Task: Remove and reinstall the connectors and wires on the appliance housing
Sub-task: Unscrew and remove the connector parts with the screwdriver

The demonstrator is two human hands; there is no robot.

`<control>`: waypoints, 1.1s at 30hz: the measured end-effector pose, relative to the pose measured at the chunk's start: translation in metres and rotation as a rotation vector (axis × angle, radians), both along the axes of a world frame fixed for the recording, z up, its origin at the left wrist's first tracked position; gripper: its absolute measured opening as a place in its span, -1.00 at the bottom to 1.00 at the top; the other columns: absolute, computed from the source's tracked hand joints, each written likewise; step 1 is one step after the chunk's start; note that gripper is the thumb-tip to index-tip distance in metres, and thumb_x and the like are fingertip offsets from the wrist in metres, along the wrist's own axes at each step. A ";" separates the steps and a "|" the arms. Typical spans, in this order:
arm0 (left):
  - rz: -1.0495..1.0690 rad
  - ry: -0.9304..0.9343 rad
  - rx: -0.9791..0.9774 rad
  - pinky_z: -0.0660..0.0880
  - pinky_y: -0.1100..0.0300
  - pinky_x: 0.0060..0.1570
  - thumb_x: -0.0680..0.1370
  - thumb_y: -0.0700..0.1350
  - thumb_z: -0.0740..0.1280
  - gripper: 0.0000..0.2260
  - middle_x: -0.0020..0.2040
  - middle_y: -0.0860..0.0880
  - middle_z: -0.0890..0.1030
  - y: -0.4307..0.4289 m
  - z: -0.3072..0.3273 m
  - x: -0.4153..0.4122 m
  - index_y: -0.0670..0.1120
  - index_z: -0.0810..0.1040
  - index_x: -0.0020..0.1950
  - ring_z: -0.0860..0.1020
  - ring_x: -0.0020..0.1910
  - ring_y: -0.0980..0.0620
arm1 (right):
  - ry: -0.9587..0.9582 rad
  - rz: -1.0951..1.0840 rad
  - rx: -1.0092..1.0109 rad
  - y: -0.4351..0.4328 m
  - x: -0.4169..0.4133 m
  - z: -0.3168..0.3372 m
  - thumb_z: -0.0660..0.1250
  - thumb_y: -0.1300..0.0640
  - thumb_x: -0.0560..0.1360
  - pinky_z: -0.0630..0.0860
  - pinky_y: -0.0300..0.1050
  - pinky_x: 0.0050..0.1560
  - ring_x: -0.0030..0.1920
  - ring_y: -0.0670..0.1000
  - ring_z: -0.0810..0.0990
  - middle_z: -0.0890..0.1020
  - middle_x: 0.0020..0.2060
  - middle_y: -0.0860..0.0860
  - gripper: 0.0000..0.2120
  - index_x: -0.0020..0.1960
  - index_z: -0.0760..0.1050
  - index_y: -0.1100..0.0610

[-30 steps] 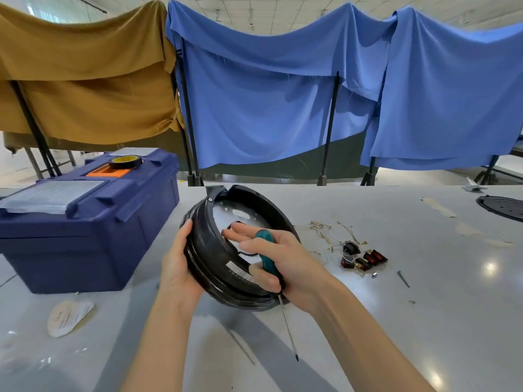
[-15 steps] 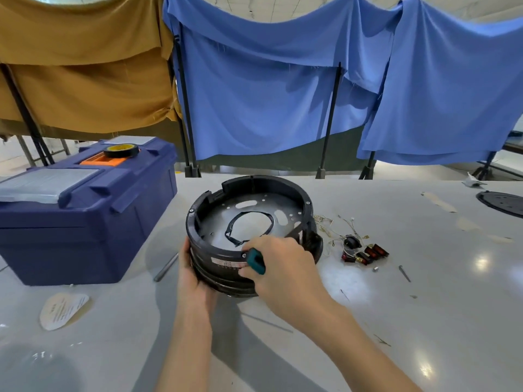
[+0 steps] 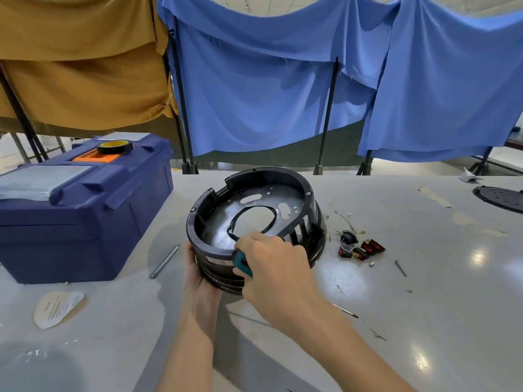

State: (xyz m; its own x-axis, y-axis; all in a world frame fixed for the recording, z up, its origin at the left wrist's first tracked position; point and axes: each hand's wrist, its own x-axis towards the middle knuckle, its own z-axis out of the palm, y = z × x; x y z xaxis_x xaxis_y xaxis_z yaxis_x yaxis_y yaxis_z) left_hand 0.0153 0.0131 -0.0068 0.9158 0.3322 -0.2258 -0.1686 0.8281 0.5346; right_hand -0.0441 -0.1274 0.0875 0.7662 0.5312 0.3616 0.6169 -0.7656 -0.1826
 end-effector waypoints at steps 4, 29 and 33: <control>-0.055 -0.048 -0.040 0.55 0.04 0.10 0.58 0.09 0.20 -0.64 0.12 -0.11 0.66 0.003 0.016 0.000 -0.10 0.65 0.13 0.63 0.10 -0.07 | 0.087 -0.050 0.292 -0.012 0.011 -0.009 0.41 0.11 0.47 0.47 -0.02 -0.07 0.02 0.13 0.57 0.64 -0.05 -0.05 -0.79 0.10 0.56 0.04; 0.009 -0.355 1.409 0.55 0.34 -0.19 0.53 -0.10 0.39 -0.91 -0.02 0.06 0.63 -0.033 0.128 -0.011 -0.07 0.68 -0.06 0.61 -0.07 0.14 | 0.815 0.165 1.393 -0.066 0.039 -0.006 0.44 0.11 0.39 0.27 -0.25 -0.60 -0.62 -0.05 0.24 0.62 0.04 0.36 -0.55 0.28 0.56 -0.06; 0.078 -0.413 1.659 0.49 0.29 -0.06 0.52 -0.14 0.40 -0.88 0.01 0.05 0.60 -0.042 0.126 -0.007 -0.18 0.68 -0.08 0.55 -0.04 0.15 | 0.963 0.154 1.456 -0.078 0.045 -0.012 0.38 0.23 0.48 0.24 -0.28 -0.57 -0.58 -0.10 0.24 0.67 0.12 0.13 -0.60 0.31 0.53 0.09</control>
State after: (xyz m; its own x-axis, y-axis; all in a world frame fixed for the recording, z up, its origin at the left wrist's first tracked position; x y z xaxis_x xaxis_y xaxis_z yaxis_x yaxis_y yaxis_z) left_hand 0.0078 -0.0285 0.1188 0.7918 -0.0081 0.6107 -0.5161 -0.5437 0.6618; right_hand 0.0012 -0.2057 0.0754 0.9531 0.2979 0.0539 -0.0700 0.3900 -0.9181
